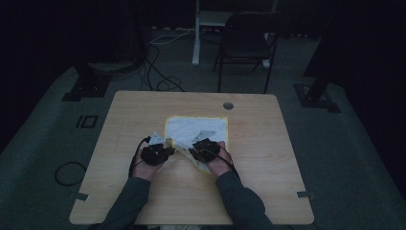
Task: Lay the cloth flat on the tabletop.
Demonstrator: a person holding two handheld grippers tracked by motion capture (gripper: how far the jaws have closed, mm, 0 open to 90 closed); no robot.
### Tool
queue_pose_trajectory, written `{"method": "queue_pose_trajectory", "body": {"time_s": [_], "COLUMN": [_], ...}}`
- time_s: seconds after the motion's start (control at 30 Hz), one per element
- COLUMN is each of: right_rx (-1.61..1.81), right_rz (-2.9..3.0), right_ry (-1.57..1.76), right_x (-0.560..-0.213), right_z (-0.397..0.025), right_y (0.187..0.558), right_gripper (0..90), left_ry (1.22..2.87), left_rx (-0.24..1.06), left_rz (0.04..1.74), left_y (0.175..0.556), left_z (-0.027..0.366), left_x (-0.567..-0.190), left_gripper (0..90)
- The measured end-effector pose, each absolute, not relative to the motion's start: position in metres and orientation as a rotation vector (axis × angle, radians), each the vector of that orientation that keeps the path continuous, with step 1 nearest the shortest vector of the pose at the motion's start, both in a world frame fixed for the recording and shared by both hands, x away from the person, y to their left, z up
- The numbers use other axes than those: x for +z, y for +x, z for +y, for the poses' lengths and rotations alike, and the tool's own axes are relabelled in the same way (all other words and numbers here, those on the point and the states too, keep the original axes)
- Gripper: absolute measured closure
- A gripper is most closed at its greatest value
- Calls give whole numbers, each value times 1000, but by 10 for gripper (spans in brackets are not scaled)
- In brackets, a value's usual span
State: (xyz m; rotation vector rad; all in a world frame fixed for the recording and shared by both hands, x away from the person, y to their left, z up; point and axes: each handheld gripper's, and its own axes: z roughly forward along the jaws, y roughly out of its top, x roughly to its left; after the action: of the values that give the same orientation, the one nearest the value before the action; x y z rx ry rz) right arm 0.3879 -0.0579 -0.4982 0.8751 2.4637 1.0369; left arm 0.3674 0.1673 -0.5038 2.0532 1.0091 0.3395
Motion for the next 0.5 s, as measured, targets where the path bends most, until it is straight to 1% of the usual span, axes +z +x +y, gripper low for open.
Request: {"method": "queue_pose_trajectory", "body": {"time_s": [0.07,0.5], "right_rx": [1016,817], "right_rz": [2448,2399], "right_ry": [888,973], "right_x": [-499,-523], "right_z": [-63,-109], "right_y": [389,383], "right_gripper": [636,567], "left_ry": [2051,2029], "left_rx": [345,342], "left_rz": [1002,1030], "left_y": [363,336], "left_z": [172,198], "left_x": [-499,-494], "left_gripper": [879,883]}}
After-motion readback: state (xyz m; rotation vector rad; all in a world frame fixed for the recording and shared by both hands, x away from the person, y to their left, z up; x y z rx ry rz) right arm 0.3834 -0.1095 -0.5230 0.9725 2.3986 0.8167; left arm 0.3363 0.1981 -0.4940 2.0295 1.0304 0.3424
